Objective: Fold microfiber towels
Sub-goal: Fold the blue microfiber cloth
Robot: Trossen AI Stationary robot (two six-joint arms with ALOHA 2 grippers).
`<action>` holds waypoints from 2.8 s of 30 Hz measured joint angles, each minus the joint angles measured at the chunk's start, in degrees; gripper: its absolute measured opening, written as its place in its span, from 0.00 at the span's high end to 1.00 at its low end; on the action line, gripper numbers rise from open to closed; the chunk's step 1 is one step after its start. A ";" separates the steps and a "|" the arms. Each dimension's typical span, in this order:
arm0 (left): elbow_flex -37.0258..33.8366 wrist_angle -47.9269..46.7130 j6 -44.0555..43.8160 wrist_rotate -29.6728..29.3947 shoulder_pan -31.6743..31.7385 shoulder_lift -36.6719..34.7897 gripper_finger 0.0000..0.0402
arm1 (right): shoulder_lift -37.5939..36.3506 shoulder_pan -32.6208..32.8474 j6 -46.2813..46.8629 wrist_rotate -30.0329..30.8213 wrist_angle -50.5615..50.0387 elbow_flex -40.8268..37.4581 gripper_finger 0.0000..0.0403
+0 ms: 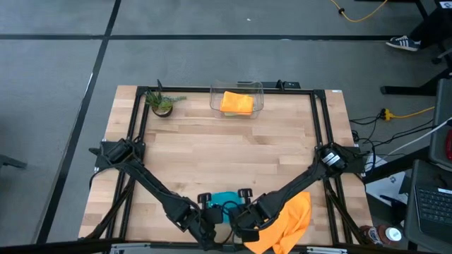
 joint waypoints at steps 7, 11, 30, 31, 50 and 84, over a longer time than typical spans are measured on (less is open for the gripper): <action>0.00 5.02 -0.10 8.90 -0.41 0.00 1.00 | 0.00 0.92 -3.61 -13.64 5.95 0.00 0.97; -0.02 11.53 1.34 11.33 -1.59 0.00 1.00 | 0.00 2.34 -4.50 -18.22 9.81 0.00 0.97; -0.19 2.22 -2.79 3.22 -0.92 -0.22 1.00 | -0.11 0.54 -1.02 4.28 2.85 1.80 0.98; -0.45 1.81 -2.93 3.08 -0.92 -0.22 1.00 | -0.11 0.04 -0.24 4.04 2.85 1.07 0.98; -3.50 20.19 7.15 15.66 -0.65 -0.33 1.00 | -0.11 0.55 -3.91 -20.11 1.72 3.15 0.98; -3.43 -0.24 -2.23 6.37 0.22 4.96 0.88 | 2.63 -3.85 -1.49 0.50 9.27 -3.76 0.66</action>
